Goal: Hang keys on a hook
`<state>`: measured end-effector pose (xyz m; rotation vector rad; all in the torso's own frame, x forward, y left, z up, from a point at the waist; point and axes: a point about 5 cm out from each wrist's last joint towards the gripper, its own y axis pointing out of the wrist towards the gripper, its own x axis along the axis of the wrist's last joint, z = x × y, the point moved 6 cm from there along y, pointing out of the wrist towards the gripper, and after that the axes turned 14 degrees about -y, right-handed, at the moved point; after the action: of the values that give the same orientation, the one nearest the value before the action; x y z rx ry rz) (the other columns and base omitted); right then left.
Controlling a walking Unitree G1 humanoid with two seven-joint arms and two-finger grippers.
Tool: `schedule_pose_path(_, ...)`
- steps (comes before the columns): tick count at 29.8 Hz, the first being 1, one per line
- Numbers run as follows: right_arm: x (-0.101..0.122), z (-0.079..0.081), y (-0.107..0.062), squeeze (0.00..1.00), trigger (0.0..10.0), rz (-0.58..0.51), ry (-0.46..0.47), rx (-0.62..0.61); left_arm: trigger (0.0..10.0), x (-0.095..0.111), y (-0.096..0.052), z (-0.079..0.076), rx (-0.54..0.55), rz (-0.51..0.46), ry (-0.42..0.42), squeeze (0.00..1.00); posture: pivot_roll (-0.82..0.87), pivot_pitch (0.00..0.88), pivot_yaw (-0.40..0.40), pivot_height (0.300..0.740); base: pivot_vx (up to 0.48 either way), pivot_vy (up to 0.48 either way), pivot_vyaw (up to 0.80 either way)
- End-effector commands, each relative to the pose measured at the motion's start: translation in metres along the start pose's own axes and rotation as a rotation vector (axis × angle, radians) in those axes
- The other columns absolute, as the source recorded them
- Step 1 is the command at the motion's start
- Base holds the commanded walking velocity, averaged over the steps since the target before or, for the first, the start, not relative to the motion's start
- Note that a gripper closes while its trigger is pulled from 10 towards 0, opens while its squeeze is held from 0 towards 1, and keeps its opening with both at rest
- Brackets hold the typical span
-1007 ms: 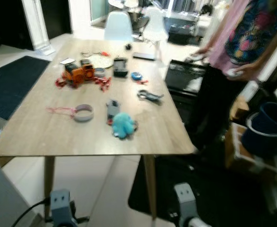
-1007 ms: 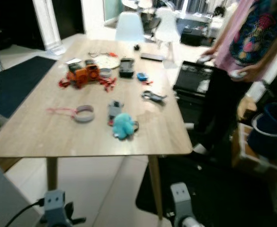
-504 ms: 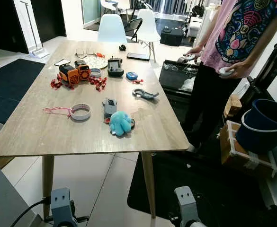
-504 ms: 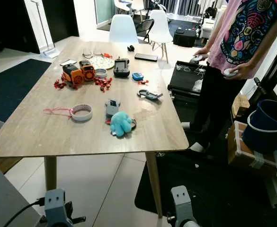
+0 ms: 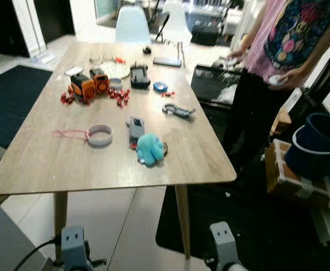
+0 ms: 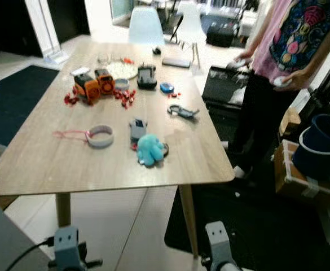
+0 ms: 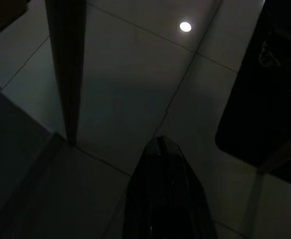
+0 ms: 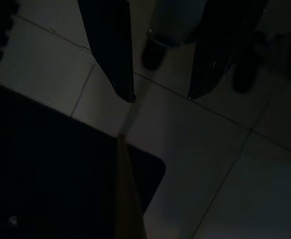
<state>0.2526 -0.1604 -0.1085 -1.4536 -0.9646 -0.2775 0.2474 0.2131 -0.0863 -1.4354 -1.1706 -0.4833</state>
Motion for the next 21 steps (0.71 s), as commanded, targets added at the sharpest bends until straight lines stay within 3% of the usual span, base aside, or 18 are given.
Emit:
schedule_pose_path(1,-0.0025,0.0050,-0.0002,0.00,10.0,0.006,0.000,0.014,10.0,-0.0078,-0.0032,0.0036,0.018,0.024,-0.010,0.00,0.08,0.025,-0.065,0.740,0.000,0.412,0.00)
schedule_pose_path(6,-0.0026,0.0047,-0.0003,0.00,10.0,0.006,-0.003,0.014,10.0,-0.0083,-0.0036,0.0037,0.019,0.024,-0.014,0.00,0.08,0.029,-0.067,0.740,0.000,0.412,0.00)
schedule_pose_path(21,-0.0002,0.0083,0.0007,0.00,10.0,0.001,-0.008,0.024,10.0,-0.0082,-0.0088,0.0027,-0.036,0.003,-0.033,0.00,0.09,0.037,-0.068,0.740,0.000,-0.044,0.00)
